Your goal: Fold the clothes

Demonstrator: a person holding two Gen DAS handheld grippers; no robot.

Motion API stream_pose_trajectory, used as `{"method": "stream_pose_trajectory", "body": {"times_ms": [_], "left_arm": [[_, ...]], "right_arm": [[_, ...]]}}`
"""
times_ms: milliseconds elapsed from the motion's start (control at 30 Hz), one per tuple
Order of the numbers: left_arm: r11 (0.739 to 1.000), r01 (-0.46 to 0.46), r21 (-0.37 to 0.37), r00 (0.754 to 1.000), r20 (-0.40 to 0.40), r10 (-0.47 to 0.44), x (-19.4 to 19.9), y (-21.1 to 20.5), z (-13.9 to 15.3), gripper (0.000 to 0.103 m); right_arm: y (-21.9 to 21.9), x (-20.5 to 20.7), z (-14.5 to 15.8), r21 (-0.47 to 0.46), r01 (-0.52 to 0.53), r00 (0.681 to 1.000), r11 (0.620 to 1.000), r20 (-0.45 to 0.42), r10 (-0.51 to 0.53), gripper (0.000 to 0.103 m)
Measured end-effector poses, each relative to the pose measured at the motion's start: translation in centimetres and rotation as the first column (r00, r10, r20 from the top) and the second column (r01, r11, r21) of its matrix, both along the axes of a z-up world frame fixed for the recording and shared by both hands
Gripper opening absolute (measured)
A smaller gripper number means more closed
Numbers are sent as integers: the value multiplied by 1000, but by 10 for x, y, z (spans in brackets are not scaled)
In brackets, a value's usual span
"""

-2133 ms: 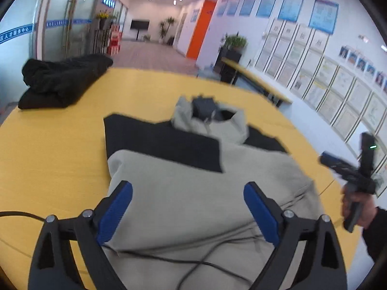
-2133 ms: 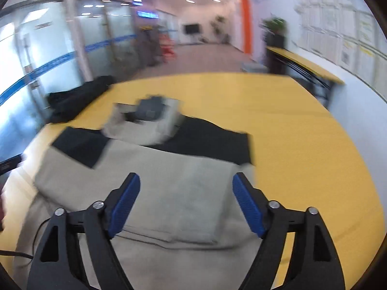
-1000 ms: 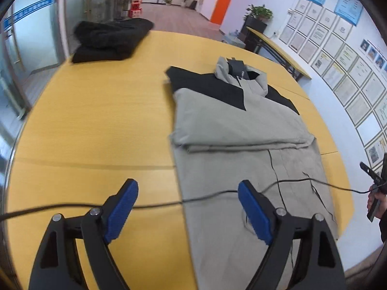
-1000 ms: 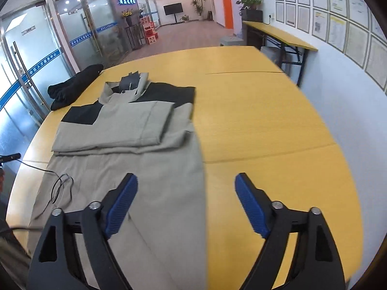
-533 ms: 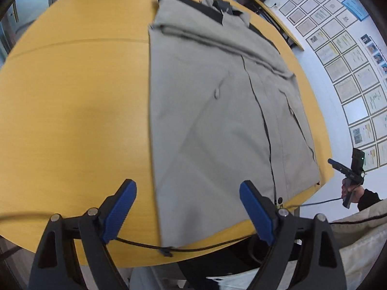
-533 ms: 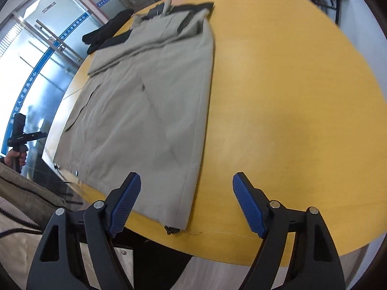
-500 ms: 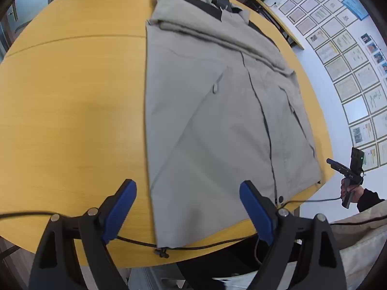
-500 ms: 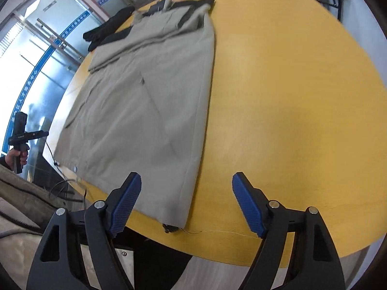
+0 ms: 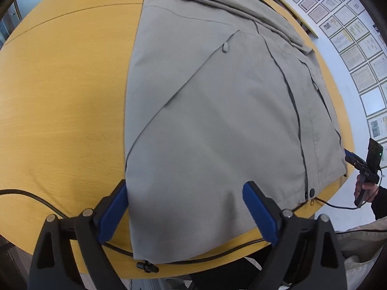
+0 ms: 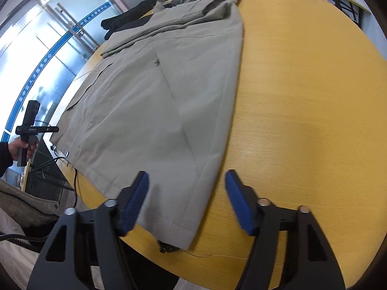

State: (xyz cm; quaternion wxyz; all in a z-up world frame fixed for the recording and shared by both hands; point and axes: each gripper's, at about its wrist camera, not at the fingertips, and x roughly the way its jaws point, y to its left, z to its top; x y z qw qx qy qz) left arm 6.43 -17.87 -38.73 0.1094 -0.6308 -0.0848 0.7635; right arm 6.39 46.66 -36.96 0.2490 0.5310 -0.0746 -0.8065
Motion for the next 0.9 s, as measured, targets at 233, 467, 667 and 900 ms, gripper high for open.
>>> {"method": "stream_pose_trajectory", "body": {"times_ms": [233, 467, 667, 900], "left_arm": [[998, -53, 38, 995, 84, 50, 5, -22, 1, 18], [993, -104, 63, 978, 187, 90, 30, -55, 12, 3], [940, -220, 261, 963, 211, 167, 64, -77, 69, 1], [777, -371, 509, 928, 184, 322, 13, -66, 136, 1]], "right_arm": [[1, -7, -3, 1, 37, 993, 999, 112, -37, 4], [-11, 15, 15, -41, -24, 986, 999, 163, 30, 2], [-18, 30, 71, -164, -30, 993, 986, 110, 48, 2], [-37, -26, 146, -333, -49, 997, 942, -68, 27, 2]]}}
